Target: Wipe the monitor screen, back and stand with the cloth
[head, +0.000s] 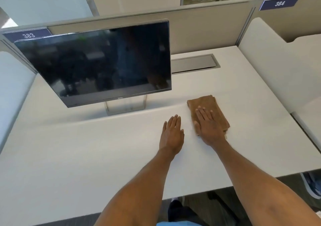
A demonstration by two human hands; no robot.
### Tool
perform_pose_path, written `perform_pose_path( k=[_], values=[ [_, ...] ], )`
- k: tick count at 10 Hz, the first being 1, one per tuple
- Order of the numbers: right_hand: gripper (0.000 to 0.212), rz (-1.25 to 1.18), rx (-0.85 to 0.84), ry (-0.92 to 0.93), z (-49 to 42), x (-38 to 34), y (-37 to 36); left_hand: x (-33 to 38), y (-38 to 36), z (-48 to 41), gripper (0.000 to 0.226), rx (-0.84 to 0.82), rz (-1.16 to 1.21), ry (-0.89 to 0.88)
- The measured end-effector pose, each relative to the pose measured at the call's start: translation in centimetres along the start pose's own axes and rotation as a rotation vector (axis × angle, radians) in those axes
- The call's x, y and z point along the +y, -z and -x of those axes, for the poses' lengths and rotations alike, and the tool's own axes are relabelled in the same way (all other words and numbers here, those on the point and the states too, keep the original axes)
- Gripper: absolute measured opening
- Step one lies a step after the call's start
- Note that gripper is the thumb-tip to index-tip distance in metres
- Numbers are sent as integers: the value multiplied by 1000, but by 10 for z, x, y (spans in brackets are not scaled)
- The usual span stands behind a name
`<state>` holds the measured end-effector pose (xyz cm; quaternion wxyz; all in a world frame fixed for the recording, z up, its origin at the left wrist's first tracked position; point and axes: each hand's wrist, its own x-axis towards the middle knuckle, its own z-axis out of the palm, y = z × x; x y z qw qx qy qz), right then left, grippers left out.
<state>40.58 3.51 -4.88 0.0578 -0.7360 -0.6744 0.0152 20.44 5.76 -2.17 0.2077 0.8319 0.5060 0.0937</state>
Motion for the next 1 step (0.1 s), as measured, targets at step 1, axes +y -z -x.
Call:
perform_pose_path(
  k=[1],
  values=[
    [62,-20,31,28,0,-35,-1,-31,14,18,59,31,-29,31]
  ],
)
